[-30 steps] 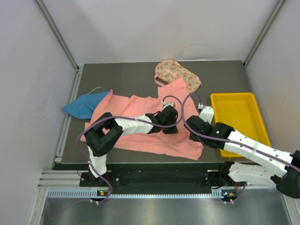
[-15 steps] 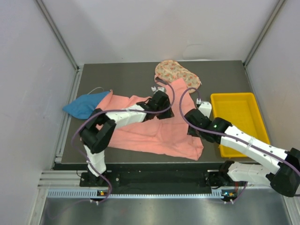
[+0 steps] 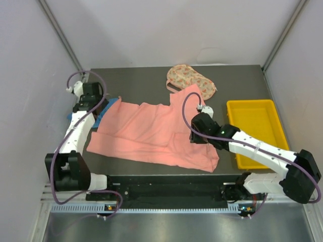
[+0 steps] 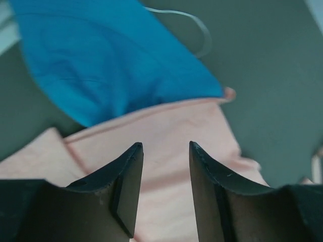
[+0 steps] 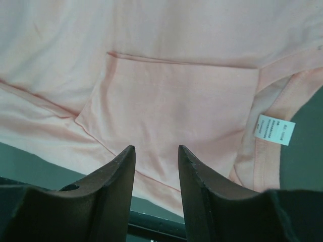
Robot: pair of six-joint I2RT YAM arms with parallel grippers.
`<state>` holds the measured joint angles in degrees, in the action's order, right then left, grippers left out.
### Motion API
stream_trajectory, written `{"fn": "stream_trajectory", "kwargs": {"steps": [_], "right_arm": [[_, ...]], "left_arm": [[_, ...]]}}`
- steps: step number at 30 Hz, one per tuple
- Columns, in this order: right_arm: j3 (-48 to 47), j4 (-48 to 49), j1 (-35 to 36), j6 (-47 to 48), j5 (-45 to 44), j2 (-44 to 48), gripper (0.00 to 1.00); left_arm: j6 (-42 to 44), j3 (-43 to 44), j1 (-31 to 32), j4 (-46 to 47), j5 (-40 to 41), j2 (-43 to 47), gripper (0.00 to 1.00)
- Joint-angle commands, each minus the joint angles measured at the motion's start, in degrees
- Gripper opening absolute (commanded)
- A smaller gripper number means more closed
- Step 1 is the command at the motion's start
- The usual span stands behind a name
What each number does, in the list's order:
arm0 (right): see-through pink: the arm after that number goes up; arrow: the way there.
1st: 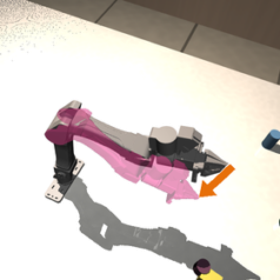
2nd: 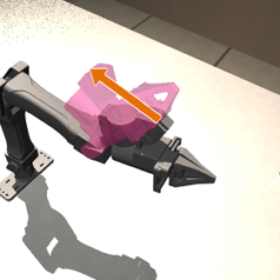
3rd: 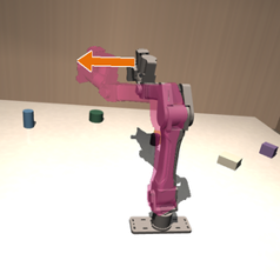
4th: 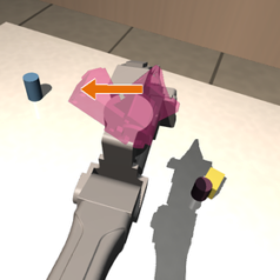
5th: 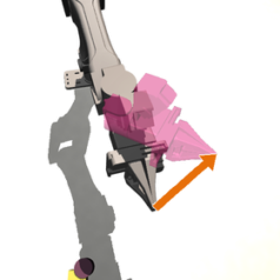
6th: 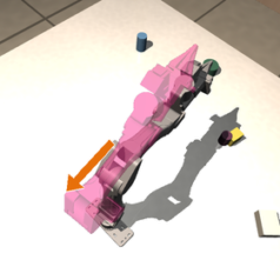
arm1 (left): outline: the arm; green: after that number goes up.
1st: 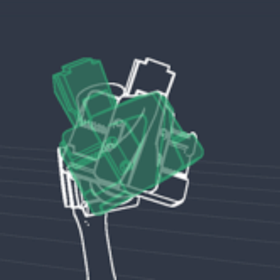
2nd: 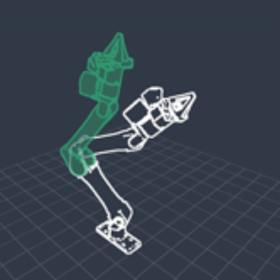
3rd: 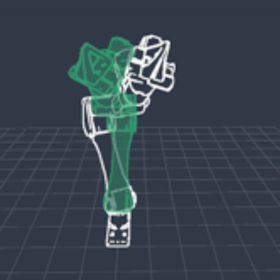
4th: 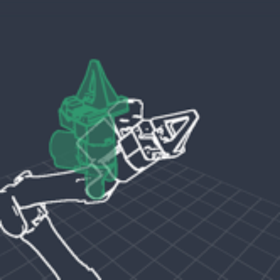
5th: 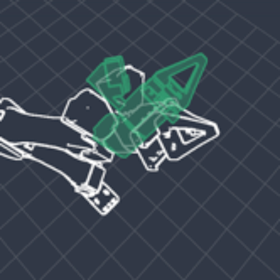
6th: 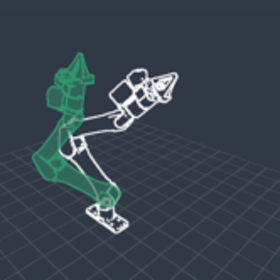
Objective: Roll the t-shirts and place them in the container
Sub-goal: Fold the T-shirt at the center of the board.
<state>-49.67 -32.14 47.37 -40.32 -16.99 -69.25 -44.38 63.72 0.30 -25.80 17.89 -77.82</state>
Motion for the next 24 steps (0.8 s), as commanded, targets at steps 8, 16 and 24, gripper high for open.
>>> {"fn": "stream_trajectory", "kwargs": {"steps": [8,16,24], "right_arm": [[2.1,8.7,-0.6,4.6,7.4,-1.2,0.44],[3.1,9.1,-0.6,5.2,7.3,-1.9,0.44],[2.8,9.1,-0.5,5.6,5.7,-2.5,0.44]], "left_arm": [[-1.1,-8.2,-17.6,5.8,-5.3,-8.4,0.79],[-0.2,-8.3,-18.8,18.1,-8.4,-16.5,0.82],[1.1,1.4,-18.7,29.5,-16.7,-30.1,0.65]]}}
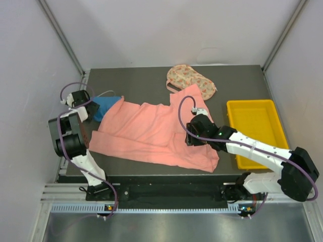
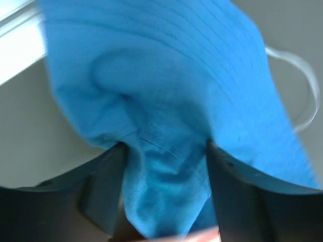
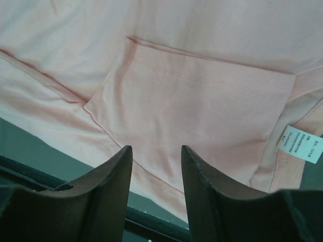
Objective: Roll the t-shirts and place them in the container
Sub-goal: Fold the T-shirt at the center of the board.
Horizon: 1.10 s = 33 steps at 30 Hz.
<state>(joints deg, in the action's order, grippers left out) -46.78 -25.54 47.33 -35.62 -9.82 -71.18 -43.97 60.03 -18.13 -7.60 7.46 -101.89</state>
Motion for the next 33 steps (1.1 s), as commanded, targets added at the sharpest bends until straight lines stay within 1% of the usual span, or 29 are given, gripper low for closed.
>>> {"fn": "stream_trajectory", "kwargs": {"steps": [1,2,3,4,5,9,10,14,15,18,19,20,21,22,24,26,27,28,29,30,31,32,33], "right_arm": [[-0.1,2.7,-0.5,1.0,-1.6,-0.7,0.44],[-0.2,2.8,-0.5,1.0,-1.9,-1.0,0.44],[-0.5,2.7,-0.5,0.9,-2.2,-1.2,0.44],[-0.8,2.9,-0.5,1.0,-2.3,-2.0,0.44],[-0.9,3.0,-0.6,1.1,-2.4,-2.3,0.44],[-2.1,3.8,-0.5,1.3,-2.6,-4.9,0.44],[-2.6,4.0,-0.5,1.4,-2.5,-5.5,0.44],[-3.9,4.7,-0.5,1.7,-2.1,-8.5,0.44],[-4.4,4.7,-0.5,1.7,-1.8,-8.9,0.44],[-4.5,4.5,-0.5,1.7,-2.0,-9.5,0.44],[-4.6,4.4,-0.5,1.7,-2.2,-9.6,0.44],[-4.8,4.3,-0.5,1.7,-2.4,-9.8,0.44],[-5.0,3.9,-0.5,1.7,-2.4,-9.8,0.44],[-5.1,3.7,-0.6,1.6,-2.4,-9.8,0.44],[-4.9,3.9,-0.5,1.5,-2.3,-9.2,0.44],[-4.5,4.2,-0.5,1.4,-2.2,-8.7,0.44],[-4.3,4.2,-0.5,1.4,-2.2,-8.5,0.44],[-4.1,4.3,-0.5,1.3,-2.1,-8.0,0.44],[-3.8,4.4,-0.5,1.3,-2.3,-7.8,0.44],[-3.4,4.4,-0.5,1.3,-2.3,-7.6,0.44],[-3.3,4.4,-0.5,1.2,-2.3,-7.1,0.44],[-3.2,4.3,-0.6,1.2,-2.5,-6.9,0.44],[-3.1,4.1,-0.6,1.1,-2.6,-6.5,0.44]], "left_arm": [[0.7,7.9,-0.3,11.7,-7.2,-8.7,0.6],[0.7,9.5,-0.3,12.2,-9.5,-10.2,0.52],[0.7,11.1,-0.3,12.9,-10.9,-11.9,0.48],[0.6,14.5,-0.2,13.6,-12.3,-15.0,0.46],[0.6,16.2,-0.1,13.6,-13.3,-16.4,0.39],[0.0,23.5,0.4,14.7,-15.4,-22.5,0.4],[-0.2,26.7,0.5,14.9,-15.8,-24.7,0.39],[-1.0,33.1,0.5,16.5,-15.9,-28.6,0.36],[-1.0,36.4,0.5,16.8,-16.2,-30.6,0.36],[-2.1,42.6,0.6,14.2,-15.6,-33.9,0.34],[-2.6,43.4,0.5,14.0,-15.6,-34.3,0.34],[-3.4,43.9,0.5,14.5,-15.7,-34.3,0.4],[-3.5,43.2,0.6,15.6,-16.8,-33.6,0.49],[-3.4,42.4,0.6,16.9,-17.4,-32.6,0.64],[-2.2,38.6,0.5,20.1,-17.8,-28.5,0.72],[-1.0,34.6,0.5,22.5,-18.1,-24.8,0.74],[-0.8,30.3,0.5,24.0,-18.0,-21.0,0.74],[-0.7,28.2,0.5,23.9,-17.7,-19.2,0.73],[-1.0,26.3,0.6,23.6,-17.7,-17.6,0.7],[-1.3,22.4,0.6,23.2,-17.6,-14.5,0.67],[-1.9,20.7,0.8,19.9,-16.6,-13.1,0.63],[-2.9,19.0,1.0,18.5,-15.8,-11.9,0.61],[-3.2,15.2,1.3,18.2,-15.7,-9.2,0.59]]}}
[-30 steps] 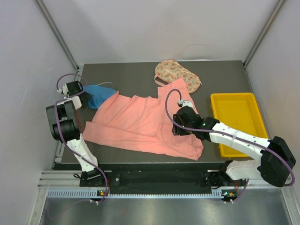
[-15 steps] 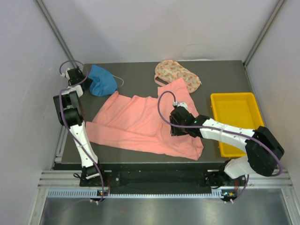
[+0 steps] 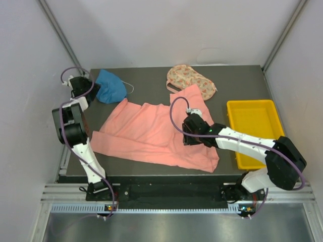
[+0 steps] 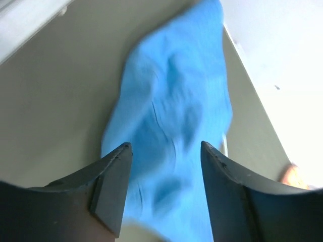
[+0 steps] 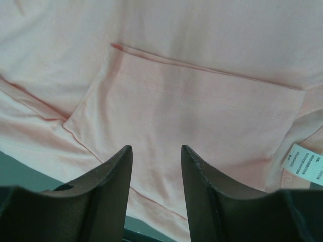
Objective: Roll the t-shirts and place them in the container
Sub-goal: Fold the T-shirt at the center of the board.
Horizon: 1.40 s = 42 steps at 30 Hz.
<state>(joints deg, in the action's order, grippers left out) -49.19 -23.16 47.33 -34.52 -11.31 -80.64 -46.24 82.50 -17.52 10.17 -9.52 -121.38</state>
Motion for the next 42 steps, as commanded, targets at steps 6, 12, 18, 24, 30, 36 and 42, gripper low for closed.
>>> {"fn": "stream_trajectory", "kwargs": {"steps": [6,12,18,24,30,36,42], "right_arm": [[0.8,1.4,-0.5,-0.3,-0.9,5.5,0.44],[1.3,1.1,-0.5,-0.6,-1.2,6.5,0.44],[1.7,0.7,-0.5,-1.2,-1.4,7.0,0.44],[2.1,0.7,-0.5,-1.4,-1.3,6.3,0.44],[2.0,0.3,-0.5,-1.3,-1.9,5.9,0.44],[1.9,-0.3,-0.5,-1.1,-2.8,5.3,0.44],[1.8,-0.6,-0.5,-1.3,-2.8,5.4,0.44]], "left_arm": [[-0.9,-15.5,2.3,-3.4,2.6,16.9,0.51],[0.5,-14.5,6.6,-7.4,3.6,15.0,0.46],[-0.3,-12.5,8.8,-9.1,4.2,11.3,0.34],[-1.4,-11.1,10.4,-9.0,4.7,8.4,0.2],[-1.4,-5.2,10.4,-6.8,3.5,2.4,0.17],[-0.3,8.1,10.4,-9.3,2.0,-6.2,0.19],[0.3,12.0,10.5,-11.7,0.0,-6.2,0.23]]}}
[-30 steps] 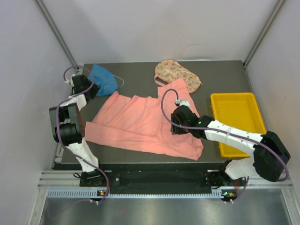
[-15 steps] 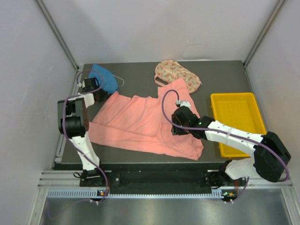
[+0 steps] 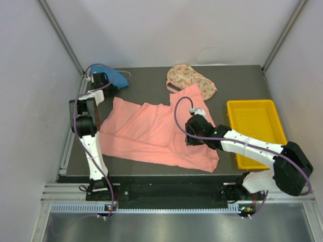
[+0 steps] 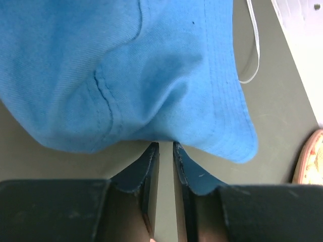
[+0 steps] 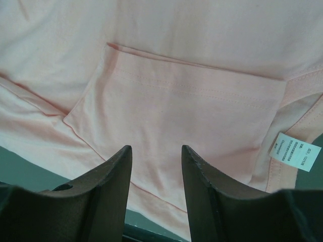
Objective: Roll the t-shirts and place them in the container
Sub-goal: Fold the T-shirt at the center of the board.
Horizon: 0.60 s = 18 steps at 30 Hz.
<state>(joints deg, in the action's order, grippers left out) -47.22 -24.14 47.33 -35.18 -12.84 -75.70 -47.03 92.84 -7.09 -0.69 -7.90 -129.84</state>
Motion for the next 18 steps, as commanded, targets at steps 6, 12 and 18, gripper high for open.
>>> {"fn": "stream_trajectory", "kwargs": {"steps": [6,12,18], "right_arm": [[0.3,0.7,-0.5,-0.9,-0.5,1.3,0.44],[1.6,0.8,-0.5,-1.6,-0.5,3.3,0.44],[2.1,1.4,-0.5,-2.0,-0.1,4.1,0.44]], "left_arm": [[8.9,-2.0,0.0,-5.1,2.5,10.0,0.4],[17.0,-0.6,1.6,-14.3,11.3,14.8,0.42],[23.6,9.3,6.9,-29.3,23.3,11.6,0.42]]}}
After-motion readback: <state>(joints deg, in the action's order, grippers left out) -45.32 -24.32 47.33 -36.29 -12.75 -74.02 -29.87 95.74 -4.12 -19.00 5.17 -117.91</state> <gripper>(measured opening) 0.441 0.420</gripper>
